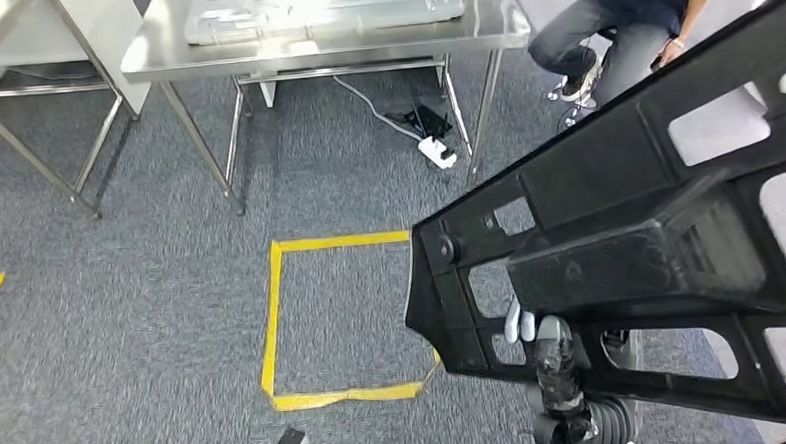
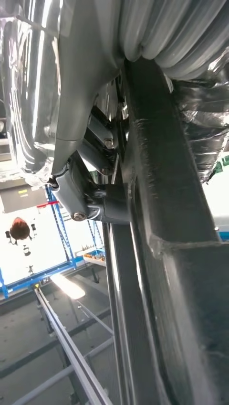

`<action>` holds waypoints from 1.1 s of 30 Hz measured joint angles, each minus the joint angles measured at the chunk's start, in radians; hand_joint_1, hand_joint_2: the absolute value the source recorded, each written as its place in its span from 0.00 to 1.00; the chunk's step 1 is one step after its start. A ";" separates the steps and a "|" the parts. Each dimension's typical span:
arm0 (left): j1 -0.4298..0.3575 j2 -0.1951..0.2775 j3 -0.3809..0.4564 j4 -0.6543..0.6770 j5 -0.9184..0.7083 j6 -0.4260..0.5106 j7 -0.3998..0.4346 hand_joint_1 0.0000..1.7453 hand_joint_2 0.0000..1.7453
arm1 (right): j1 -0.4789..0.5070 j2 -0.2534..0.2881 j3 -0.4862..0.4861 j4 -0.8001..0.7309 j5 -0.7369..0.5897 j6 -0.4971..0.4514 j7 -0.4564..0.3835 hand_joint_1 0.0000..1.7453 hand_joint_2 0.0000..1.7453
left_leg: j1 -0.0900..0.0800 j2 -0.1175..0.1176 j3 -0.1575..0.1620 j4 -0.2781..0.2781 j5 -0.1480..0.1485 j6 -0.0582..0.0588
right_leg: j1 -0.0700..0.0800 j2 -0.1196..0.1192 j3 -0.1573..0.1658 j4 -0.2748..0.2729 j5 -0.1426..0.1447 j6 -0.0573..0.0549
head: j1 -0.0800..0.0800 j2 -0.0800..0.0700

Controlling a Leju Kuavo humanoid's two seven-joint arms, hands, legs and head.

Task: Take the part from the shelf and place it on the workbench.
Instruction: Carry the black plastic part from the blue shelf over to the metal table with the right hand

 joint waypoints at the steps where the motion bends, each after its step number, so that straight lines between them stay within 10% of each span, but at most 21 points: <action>1: 0.001 0.000 0.000 0.000 0.000 0.002 0.000 0.00 1.00 | 0.000 0.000 0.000 0.000 -0.002 0.001 0.000 1.00 1.00 | 0.001 0.001 -0.001 0.003 -0.003 -0.005 | -0.002 -0.001 0.003 -0.004 0.001 -0.005 | 0.000 0.000; 6: 0.000 -0.002 -0.001 0.000 -0.003 0.004 0.000 0.00 1.00 | -0.001 0.000 0.000 0.001 -0.007 0.001 -0.002 1.00 1.00 | 0.011 0.019 -0.117 0.234 -0.108 -0.031 | -0.010 -0.014 0.015 -0.012 -0.001 -0.020 | -0.008 0.000; 8: 0.002 -0.003 -0.001 0.000 -0.008 0.004 0.004 0.00 1.00 | 0.000 0.000 0.000 0.003 -0.010 0.001 -0.002 1.00 1.00 | 0.014 0.023 -0.148 0.276 -0.100 -0.035 | -0.010 -0.016 0.015 -0.009 -0.004 -0.021 | -0.008 0.000; 13: 0.000 -0.003 -0.002 0.000 -0.018 0.004 0.006 0.00 1.00 | 0.002 0.000 -0.008 0.004 -0.032 -0.003 -0.011 1.00 1.00 | 0.009 0.031 -0.026 0.017 0.018 -0.019 | -0.006 -0.016 0.025 -0.006 -0.016 -0.006 | -0.007 0.000; 18: 0.001 -0.002 -0.003 0.000 -0.018 0.004 0.004 0.00 1.00 | 0.006 -0.003 -0.026 0.003 -0.052 -0.004 -0.018 1.00 1.00 | 0.012 0.027 -0.015 -0.008 0.022 0.006 | -0.006 -0.015 0.012 0.025 -0.043 0.020 | -0.005 0.000; 21: 0.000 -0.002 -0.004 0.000 -0.018 0.002 0.004 0.00 1.00 | 0.010 -0.006 -0.033 0.004 -0.056 -0.004 -0.019 1.00 1.00 | 0.010 0.027 -0.013 -0.011 0.022 0.018 | -0.007 -0.012 -0.074 0.205 -0.131 0.026 | -0.002 0.000; 23: 0.002 -0.002 -0.004 0.000 -0.018 0.001 0.004 0.00 1.00 | 0.013 -0.009 -0.038 0.005 -0.059 -0.003 -0.018 1.00 1.00 | 0.008 0.026 -0.012 -0.009 0.019 0.020 | -0.007 -0.012 -0.111 0.270 -0.138 0.028 | -0.002 0.000; 27: 0.002 -0.002 -0.004 0.000 -0.017 0.001 0.005 0.00 1.00 | 0.014 -0.011 -0.045 0.006 -0.063 -0.001 -0.018 1.00 1.00 | 0.006 0.020 -0.012 0.005 0.008 0.012 | -0.006 -0.010 -0.016 0.056 -0.023 0.020 | -0.002 0.000; 33: 0.000 -0.001 -0.005 0.000 -0.016 0.001 0.004 0.00 1.00 | 0.014 -0.012 -0.048 0.006 -0.064 0.000 -0.018 1.00 1.00 | 0.005 0.020 -0.028 0.038 -0.016 -0.017 | -0.007 -0.010 0.012 -0.005 -0.009 -0.009 | -0.004 0.000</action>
